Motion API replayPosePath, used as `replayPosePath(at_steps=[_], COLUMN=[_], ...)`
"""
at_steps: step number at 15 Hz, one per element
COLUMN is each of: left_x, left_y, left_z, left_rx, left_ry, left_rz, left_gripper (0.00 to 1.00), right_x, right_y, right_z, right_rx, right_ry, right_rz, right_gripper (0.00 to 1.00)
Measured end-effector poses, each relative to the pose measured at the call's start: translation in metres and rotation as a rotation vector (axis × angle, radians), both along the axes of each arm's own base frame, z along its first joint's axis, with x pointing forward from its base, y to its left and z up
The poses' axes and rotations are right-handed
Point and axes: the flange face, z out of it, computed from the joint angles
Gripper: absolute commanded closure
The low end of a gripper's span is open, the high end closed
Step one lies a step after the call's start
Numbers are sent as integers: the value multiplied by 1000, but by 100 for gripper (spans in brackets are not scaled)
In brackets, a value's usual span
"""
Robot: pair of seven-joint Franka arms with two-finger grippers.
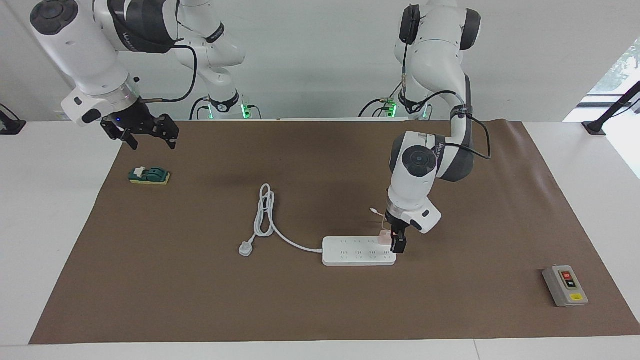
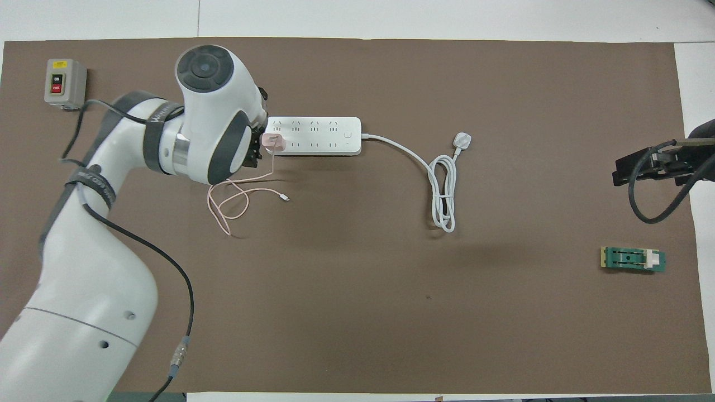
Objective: Plug charger into power strip
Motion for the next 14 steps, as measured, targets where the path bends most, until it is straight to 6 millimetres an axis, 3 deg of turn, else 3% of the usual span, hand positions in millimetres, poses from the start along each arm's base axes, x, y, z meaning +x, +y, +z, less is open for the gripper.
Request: replayPosePath(at_steps=[2, 4, 9, 12, 14], left_x=[-2, -14, -19, -21, -26], left_y=[60, 84, 84, 107, 139], left_z=[76, 113, 107, 115, 133], left_rx=[-17, -29, -20, -7, -3], left_ry=[-22, -35, -10, 14, 30], left_rz=[-4, -5, -132, -281, -383], left_gripper=[0, 0, 0, 0, 0], right_x=[0, 0, 0, 0, 0], right_y=[0, 0, 0, 0, 0], right_z=[0, 0, 0, 0, 0], right_rx=[0, 0, 0, 0, 0], right_ry=[0, 0, 0, 0, 0], right_rz=[0, 0, 0, 0, 0], right_gripper=[0, 0, 0, 0, 0])
